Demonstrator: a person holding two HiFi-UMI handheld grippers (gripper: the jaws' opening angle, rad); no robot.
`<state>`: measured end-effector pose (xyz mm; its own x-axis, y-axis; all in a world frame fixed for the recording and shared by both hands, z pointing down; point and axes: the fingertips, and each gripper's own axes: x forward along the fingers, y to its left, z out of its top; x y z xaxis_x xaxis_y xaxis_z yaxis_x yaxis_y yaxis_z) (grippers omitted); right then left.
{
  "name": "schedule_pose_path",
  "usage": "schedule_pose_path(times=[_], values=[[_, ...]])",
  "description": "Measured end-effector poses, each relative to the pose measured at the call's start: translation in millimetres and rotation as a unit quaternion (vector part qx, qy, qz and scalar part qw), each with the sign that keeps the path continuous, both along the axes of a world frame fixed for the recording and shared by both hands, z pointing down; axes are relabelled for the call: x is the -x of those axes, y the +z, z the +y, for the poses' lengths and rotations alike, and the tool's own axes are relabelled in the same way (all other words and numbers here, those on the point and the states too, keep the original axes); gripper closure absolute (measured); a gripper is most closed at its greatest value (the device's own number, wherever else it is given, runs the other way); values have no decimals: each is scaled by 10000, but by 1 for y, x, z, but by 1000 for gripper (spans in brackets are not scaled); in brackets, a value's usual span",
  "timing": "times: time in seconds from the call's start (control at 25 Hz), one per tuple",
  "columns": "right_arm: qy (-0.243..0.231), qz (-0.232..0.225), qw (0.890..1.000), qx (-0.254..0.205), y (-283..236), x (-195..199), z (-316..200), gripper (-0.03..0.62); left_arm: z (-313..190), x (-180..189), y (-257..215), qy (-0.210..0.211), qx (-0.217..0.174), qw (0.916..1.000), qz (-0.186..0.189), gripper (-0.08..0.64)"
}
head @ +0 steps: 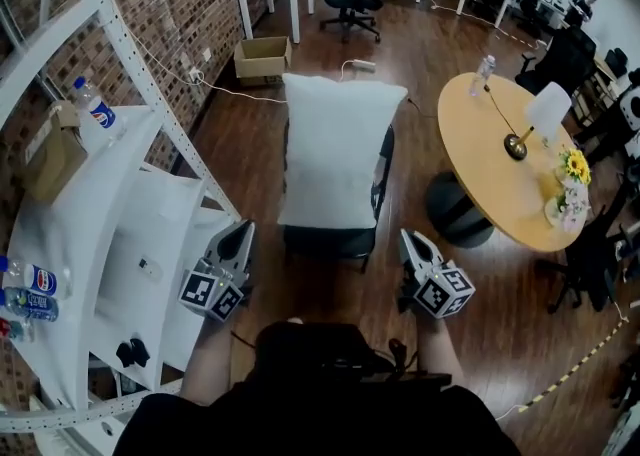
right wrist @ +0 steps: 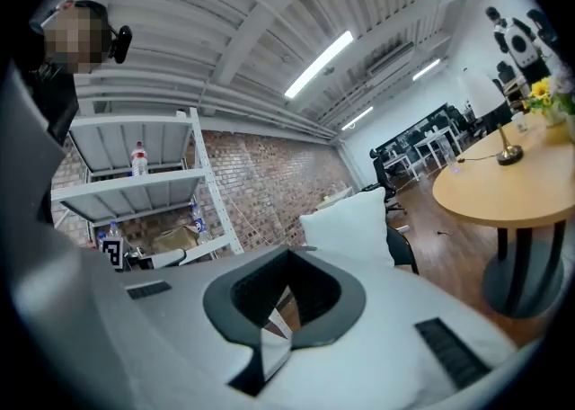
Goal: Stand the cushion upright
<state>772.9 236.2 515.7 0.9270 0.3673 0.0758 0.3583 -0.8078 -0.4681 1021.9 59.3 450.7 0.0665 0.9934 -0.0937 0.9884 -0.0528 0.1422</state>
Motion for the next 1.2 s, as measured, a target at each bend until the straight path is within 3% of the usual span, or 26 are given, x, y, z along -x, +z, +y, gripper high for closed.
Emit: schedule_pose_path(times=[0.16, 0.32, 0.52, 0.84, 1.2], values=[[68, 144, 9998, 142, -15, -5, -12, 592, -9, -14, 4, 24, 99, 9999, -69, 560], [340, 29, 9988, 343, -21, 16, -19, 592, -18, -17, 2, 87, 124, 9999, 62, 560], [680, -1, 9975, 209, -6, 35, -20, 592, -21, -25, 4, -19, 318, 9995, -64, 560], [647, -419, 9943, 737, -12, 26, -39, 592, -12, -5, 5, 309, 428, 9986, -99, 560], [586, -90, 9967, 555, -17, 22, -45, 592, -16, 0, 12, 254, 397, 9985, -274, 560]])
